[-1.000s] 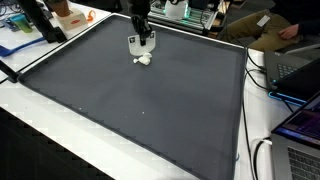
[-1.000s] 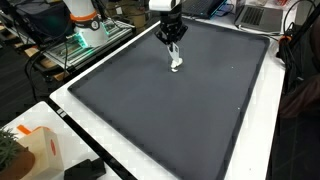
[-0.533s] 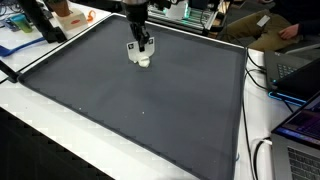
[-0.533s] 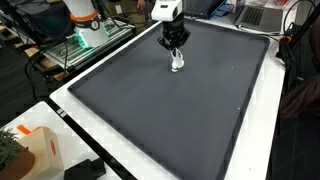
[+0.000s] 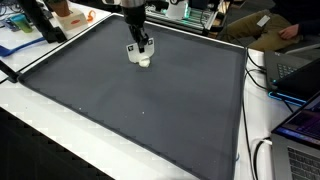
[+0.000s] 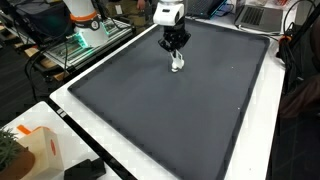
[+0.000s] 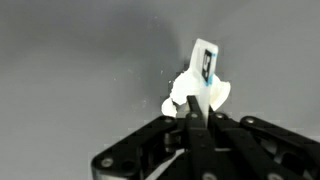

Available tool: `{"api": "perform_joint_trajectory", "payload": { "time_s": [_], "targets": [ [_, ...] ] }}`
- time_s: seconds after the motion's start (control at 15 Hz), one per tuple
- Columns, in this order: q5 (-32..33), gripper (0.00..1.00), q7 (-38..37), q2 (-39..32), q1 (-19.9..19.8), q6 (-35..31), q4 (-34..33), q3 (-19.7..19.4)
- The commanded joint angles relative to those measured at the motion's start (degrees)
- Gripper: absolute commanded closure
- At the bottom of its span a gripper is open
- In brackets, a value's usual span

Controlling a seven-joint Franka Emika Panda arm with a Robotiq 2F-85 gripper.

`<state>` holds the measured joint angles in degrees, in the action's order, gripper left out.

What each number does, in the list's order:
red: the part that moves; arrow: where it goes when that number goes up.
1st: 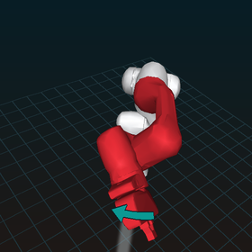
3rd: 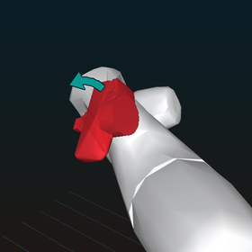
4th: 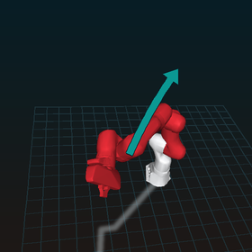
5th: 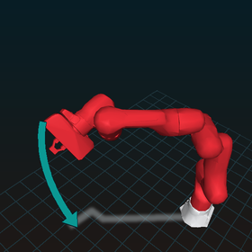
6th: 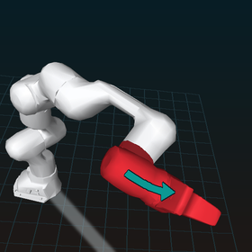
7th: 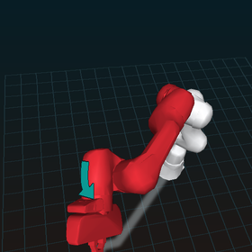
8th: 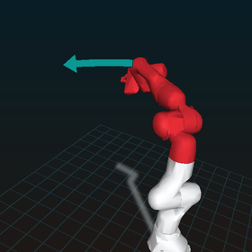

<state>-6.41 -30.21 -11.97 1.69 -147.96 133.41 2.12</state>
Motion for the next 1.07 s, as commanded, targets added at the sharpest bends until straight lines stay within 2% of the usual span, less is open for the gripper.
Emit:
{"api": "perform_joint_trajectory", "payload": {
  "time_s": [0.0,0.33,0.6,0.8,1.0],
  "targets": [
    [-0.24,0.99,-0.61,-2.27,2.11,-0.88,-0.98,-0.74],
    [-1.61,0.99,2.34,-4.22,2.91,3.49,-2.63,0.65],
    [-4.98,0.99,9.72,-4.7,1.87,8.38,-3.67,2.1],
    [-2.72,0.99,7.68,-6.13,2.57,8.31,-4.79,0.43],
    [-0.46,0.99,4.55,-7.55,3.08,11.28,-6.32,-0.87]
  ]
}}
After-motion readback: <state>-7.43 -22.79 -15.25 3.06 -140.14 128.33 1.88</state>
